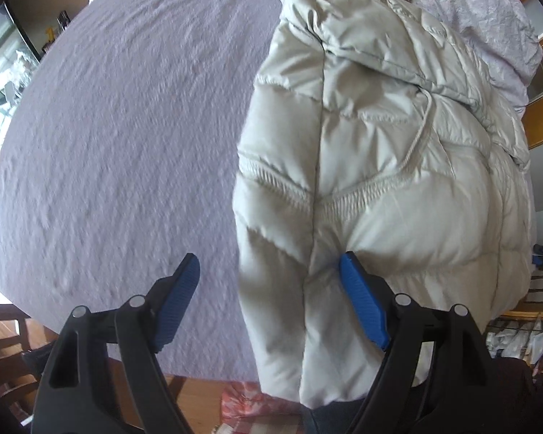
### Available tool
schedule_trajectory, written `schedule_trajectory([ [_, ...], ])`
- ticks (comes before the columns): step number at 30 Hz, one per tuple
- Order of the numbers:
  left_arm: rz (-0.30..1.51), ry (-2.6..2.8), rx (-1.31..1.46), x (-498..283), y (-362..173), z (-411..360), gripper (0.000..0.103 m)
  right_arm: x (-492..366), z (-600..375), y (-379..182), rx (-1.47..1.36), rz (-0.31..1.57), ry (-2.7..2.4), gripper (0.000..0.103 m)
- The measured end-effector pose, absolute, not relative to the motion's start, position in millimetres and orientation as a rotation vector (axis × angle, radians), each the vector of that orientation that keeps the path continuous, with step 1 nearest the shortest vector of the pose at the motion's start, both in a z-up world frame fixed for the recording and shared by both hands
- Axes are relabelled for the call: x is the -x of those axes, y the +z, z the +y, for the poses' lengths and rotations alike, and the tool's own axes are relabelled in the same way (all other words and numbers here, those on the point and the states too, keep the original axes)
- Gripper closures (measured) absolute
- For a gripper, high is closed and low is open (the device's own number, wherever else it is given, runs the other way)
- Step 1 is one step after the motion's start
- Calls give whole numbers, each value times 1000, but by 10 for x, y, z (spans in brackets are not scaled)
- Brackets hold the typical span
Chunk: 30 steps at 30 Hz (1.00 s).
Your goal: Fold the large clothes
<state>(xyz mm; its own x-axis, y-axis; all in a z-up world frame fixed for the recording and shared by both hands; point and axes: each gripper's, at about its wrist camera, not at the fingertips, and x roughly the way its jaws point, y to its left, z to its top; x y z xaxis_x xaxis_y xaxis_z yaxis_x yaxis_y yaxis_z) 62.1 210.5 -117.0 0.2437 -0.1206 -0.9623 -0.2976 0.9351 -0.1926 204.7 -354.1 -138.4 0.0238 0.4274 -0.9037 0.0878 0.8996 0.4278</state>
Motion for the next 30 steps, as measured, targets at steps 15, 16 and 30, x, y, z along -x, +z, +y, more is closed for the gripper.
schedule_trajectory([
  [15, 1287, 54, 550, -104, -1315, 1895, 57, -1798, -3428, -1566, -564, 1556, 464, 34],
  [16, 1286, 55, 549, -157, -1295, 1878, 60, -1805, -3429, -1562, -573, 1557, 467, 40],
  [30, 1214, 84, 444, -391, -864, 1714, 94, -1862, -3531, -1332, -500, 1505, 448, 93],
])
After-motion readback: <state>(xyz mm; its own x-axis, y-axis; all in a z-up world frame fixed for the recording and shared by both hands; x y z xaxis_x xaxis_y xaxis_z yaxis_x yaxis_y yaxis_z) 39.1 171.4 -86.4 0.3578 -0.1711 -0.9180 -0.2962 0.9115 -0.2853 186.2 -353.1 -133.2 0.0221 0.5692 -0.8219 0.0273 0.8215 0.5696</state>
